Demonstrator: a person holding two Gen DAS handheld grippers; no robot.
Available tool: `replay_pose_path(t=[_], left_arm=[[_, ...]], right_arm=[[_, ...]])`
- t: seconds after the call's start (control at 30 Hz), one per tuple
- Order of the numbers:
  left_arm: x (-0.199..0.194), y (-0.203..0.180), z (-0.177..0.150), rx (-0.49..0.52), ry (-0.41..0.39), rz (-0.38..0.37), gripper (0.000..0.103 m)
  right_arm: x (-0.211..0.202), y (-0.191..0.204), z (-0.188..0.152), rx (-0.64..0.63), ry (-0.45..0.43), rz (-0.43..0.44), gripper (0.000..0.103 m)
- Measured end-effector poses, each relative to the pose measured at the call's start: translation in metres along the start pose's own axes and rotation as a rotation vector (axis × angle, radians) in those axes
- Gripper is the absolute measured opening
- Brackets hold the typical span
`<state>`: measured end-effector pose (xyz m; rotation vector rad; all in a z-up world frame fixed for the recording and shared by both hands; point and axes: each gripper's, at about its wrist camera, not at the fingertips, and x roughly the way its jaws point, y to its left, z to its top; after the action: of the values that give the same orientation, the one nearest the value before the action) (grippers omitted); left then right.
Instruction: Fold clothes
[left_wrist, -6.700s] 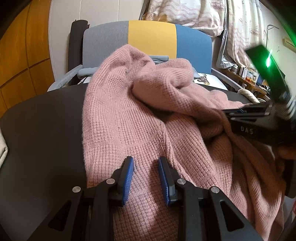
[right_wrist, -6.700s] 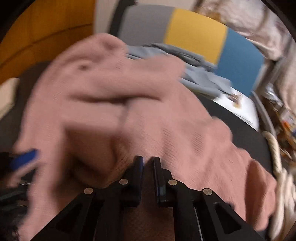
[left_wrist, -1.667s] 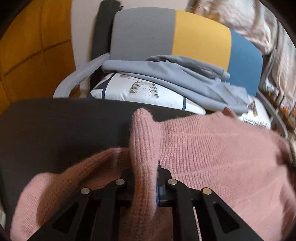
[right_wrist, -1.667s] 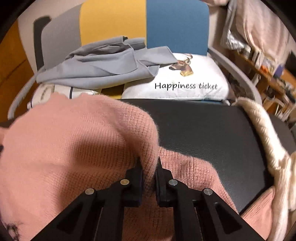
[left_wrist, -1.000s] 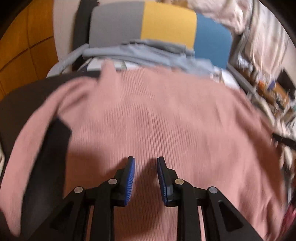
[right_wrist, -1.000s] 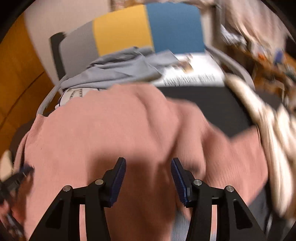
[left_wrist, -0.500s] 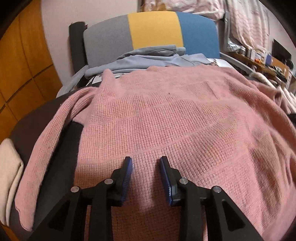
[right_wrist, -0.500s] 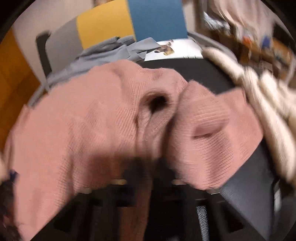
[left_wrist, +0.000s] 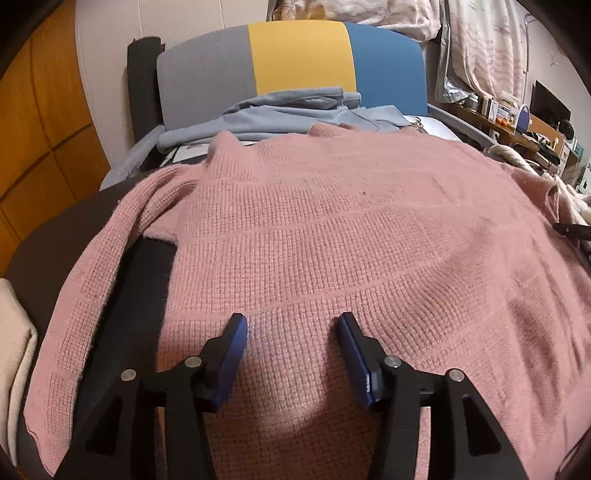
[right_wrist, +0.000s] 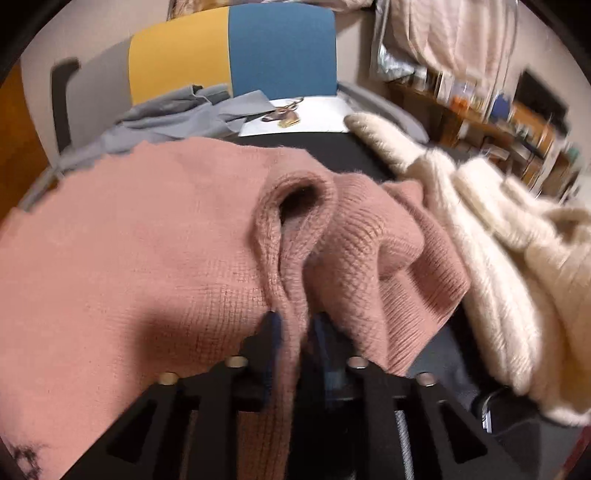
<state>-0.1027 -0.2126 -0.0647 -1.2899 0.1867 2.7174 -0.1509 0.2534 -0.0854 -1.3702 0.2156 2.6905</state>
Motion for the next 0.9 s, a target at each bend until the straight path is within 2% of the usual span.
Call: replay_pose_path(t=[0.07,0.1,0.13,0.2,0.27,0.33,0.43,0.5,0.63,0.73,0.9], left_arm=[[-0.013,-0.006,-0.003,0.012,-0.008,-0.027,0.05],[-0.023,-0.009,-0.006,0.004,-0.032,-0.058,0.05],[-0.033,-0.012,-0.011,-0.006,-0.055,-0.097,0.05],[-0.051,-0.022,-0.023,-0.017,-0.082,-0.185,0.05],[-0.066,-0.035,-0.039,0.006,-0.095,-0.242,0.05],[-0.077,-0.052,-0.054,0.078,-0.118,-0.227,0.05],[-0.08,-0.073,-0.075,0.219,-0.121,-0.095,0.05],[-0.079,-0.075,-0.085,0.239,-0.107,-0.055,0.05],[-0.091,-0.06,-0.092,0.15,-0.131,-0.07,0.05],[-0.088,-0.048,-0.096,0.099,-0.123,-0.035,0.05],[-0.084,-0.03,-0.094,-0.061,-0.119,-0.084,0.05]], right_arm=[[-0.028,-0.01,-0.01,0.109,-0.007,0.146,0.049],[-0.039,-0.011,-0.017,0.124,-0.002,0.188,0.062],[-0.052,-0.012,-0.027,0.135,0.022,0.23,0.065],[-0.068,-0.014,-0.046,0.139,0.06,0.27,0.065],[-0.083,-0.013,-0.068,0.135,0.094,0.301,0.065],[-0.092,-0.01,-0.091,0.134,0.132,0.297,0.065],[-0.095,-0.001,-0.115,0.121,0.158,0.284,0.065],[-0.098,0.008,-0.123,0.077,0.124,0.237,0.063],[-0.123,0.021,-0.134,-0.013,0.053,0.176,0.061],[-0.134,0.032,-0.149,-0.16,0.066,0.127,0.058],[-0.144,0.049,-0.183,-0.379,0.074,0.056,0.056]])
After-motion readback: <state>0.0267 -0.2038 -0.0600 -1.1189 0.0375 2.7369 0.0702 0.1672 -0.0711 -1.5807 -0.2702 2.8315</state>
